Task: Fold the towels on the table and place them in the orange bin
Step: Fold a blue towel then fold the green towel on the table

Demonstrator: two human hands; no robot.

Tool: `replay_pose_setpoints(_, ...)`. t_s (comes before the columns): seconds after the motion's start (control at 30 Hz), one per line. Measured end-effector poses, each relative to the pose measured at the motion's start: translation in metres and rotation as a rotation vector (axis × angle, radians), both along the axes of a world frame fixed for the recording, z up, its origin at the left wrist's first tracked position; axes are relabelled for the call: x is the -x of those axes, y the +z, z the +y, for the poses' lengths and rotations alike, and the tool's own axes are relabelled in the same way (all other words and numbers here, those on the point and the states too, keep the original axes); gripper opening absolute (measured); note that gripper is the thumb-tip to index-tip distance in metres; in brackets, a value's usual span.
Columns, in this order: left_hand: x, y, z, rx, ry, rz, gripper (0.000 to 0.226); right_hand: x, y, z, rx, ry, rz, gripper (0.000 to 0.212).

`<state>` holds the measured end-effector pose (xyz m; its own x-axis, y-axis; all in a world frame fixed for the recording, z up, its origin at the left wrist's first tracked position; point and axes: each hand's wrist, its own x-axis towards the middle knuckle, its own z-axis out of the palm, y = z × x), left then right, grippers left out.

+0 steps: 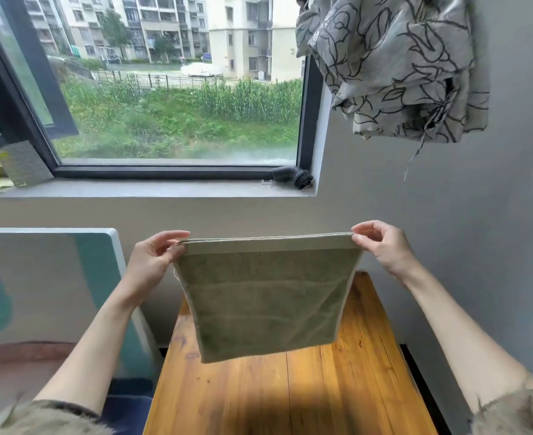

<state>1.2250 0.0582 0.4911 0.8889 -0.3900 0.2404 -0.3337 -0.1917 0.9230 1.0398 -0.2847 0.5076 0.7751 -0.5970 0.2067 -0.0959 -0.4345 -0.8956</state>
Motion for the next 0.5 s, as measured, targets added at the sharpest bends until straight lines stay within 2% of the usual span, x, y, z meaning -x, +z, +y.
replay_pose_setpoints(0.07, -0.004, 0.001, 0.002, -0.093, -0.011, -0.018, 0.021, -0.003, -0.001, -0.001, 0.215, 0.04, 0.135, 0.025)
replay_pose_setpoints(0.17, -0.011, -0.009, 0.003, -0.268, 0.02, -0.046, 0.019, -0.009, -0.008, 0.002, 0.444, 0.096, 0.306, 0.021)
replay_pose_setpoints(0.23, -0.012, -0.021, 0.0, -0.341, 0.089, -0.046, 0.01, -0.013, -0.016, 0.003, 0.468, 0.096, 0.358, 0.018)
replay_pose_setpoints(0.4, -0.014, -0.035, -0.023, -0.401, 0.181, -0.062, 0.014, -0.033, -0.026, -0.002, 0.462, 0.071, 0.496, 0.021)
replay_pose_setpoints(0.5, -0.022, -0.025, -0.039, -0.347, 0.236, -0.096, 0.015, -0.049, -0.021, -0.008, 0.446, -0.043, 0.421, 0.02)
